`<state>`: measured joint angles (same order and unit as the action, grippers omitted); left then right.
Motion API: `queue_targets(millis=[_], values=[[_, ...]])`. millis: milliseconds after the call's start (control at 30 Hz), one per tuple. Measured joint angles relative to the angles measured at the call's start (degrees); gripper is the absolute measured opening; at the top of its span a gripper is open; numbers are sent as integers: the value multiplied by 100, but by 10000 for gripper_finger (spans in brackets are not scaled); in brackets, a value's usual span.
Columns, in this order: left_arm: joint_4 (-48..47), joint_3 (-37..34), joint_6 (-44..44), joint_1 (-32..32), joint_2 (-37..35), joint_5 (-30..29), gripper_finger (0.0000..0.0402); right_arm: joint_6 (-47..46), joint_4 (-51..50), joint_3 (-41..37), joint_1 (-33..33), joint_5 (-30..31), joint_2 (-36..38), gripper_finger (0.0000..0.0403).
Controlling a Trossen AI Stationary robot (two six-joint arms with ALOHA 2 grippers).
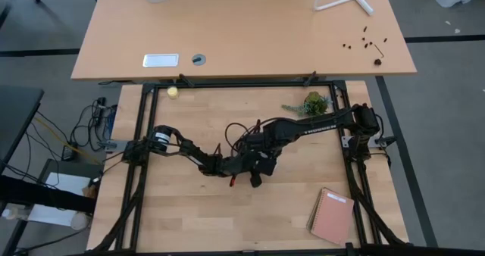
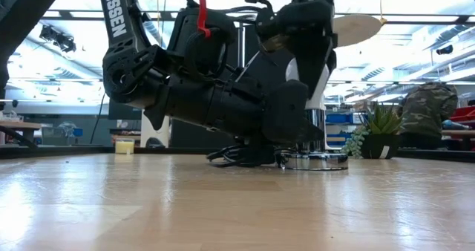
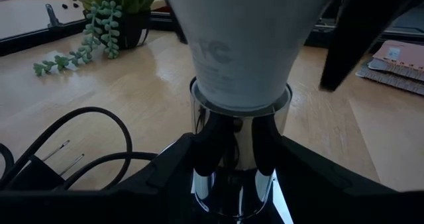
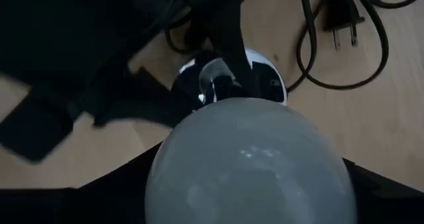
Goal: Screw lightbulb
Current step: Insert the white lightbulb into the metallic lamp
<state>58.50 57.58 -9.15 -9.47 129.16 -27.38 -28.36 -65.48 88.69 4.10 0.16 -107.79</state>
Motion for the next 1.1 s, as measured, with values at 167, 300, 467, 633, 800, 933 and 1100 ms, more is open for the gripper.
queue_targets(millis=[167, 300, 467, 633, 800, 933, 1100], values=[[-2, 2, -11, 2, 0, 0, 198, 891, -449, 293, -64, 9, 7, 302], [-1, 2, -18, 4, 0, 0, 198, 2442, -459, 464, -79, 48, 11, 324], [-2, 2, -15, 4, 0, 0, 198, 4878, -333, 472, 109, 68, 11, 355], [-4, 2, -13, 4, 0, 2, 198, 6684, -312, 472, 223, 66, 11, 390], [-3, 2, -13, 4, 0, 2, 198, 7707, -294, 412, 206, -151, 11, 392], [-2, 2, -13, 4, 0, 4, 198, 8436, -232, 256, 136, -133, 11, 379], [-4, 2, -13, 4, 0, 5, 198, 9002, -147, 93, 35, 88, 11, 373]])
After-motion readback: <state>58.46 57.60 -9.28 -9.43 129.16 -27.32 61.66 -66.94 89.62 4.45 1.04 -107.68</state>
